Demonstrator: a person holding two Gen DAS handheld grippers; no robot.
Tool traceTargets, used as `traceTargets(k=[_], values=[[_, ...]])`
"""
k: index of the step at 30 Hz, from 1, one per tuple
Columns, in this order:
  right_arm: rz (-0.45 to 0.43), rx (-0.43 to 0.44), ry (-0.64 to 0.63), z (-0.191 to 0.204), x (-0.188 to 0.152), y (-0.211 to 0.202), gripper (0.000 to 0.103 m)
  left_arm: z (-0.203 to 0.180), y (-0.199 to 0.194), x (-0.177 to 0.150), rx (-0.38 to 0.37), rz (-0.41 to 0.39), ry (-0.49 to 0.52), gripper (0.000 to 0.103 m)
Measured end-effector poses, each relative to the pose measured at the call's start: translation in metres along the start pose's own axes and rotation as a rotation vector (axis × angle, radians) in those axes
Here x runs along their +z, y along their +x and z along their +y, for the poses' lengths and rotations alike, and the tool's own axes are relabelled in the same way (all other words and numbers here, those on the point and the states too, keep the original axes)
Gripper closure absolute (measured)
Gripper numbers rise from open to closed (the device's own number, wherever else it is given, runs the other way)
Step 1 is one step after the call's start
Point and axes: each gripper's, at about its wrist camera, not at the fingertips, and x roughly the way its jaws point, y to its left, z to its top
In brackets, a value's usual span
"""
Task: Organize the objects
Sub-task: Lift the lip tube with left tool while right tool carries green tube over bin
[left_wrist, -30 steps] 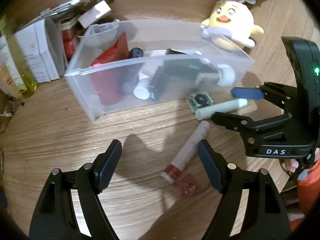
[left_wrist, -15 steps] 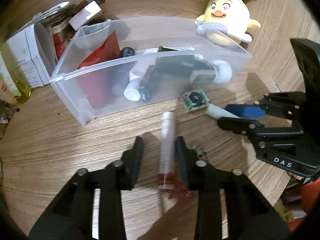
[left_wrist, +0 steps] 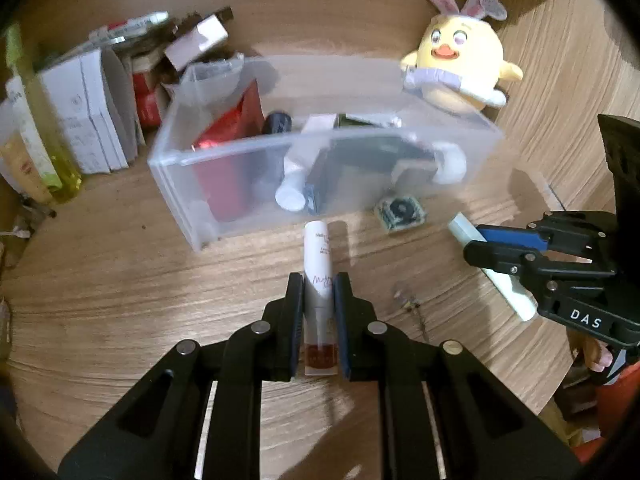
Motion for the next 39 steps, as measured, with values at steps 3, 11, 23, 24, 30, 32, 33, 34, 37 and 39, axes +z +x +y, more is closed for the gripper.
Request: traceTargets(k=[3,11,23,24,30,32,33,34,37,39], values=[[-0.03,-0.003,0.01,0.0,0.006,-0.008,0.088,0.0,-0.01,0.004,-0.009,-0.029,-0.009,0.088],[-0.124,-0.006,0.041,-0.006,0.023,-0.032,0.089,0.003,-0.032,0.019,-0.023,-0.108,-0.048,0.088],[-0.256,-0.013,0.054,-0.007,0.049,-0.065,0.089,0.008,-0.06,0.042,-0.04,-0.221,-0.088,0.088],[-0.268,-0.012,0.056,-0.007,0.051,-0.068,0.089,0.008,-0.062,0.044,-0.039,-0.23,-0.09,0.088],[-0.335,-0.016,0.059,-0.009,0.064,-0.085,0.089,0.011,-0.069,0.057,-0.045,-0.264,-0.105,0.088],[-0.351,-0.022,0.062,-0.01,0.068,-0.089,0.088,0.011,-0.07,0.061,-0.044,-0.274,-0.107,0.088],[-0.359,-0.025,0.064,-0.012,0.07,-0.09,0.089,0.011,-0.071,0.064,-0.043,-0.28,-0.106,0.088],[-0.365,-0.031,0.068,-0.013,0.072,-0.092,0.089,0.011,-0.071,0.067,-0.042,-0.285,-0.106,0.088],[-0.376,-0.07,0.068,-0.016,0.079,-0.092,0.089,0.011,-0.071,0.074,-0.039,-0.296,-0.103,0.088],[-0.376,-0.097,0.065,-0.018,0.082,-0.089,0.089,0.011,-0.069,0.078,-0.035,-0.3,-0.103,0.088]])
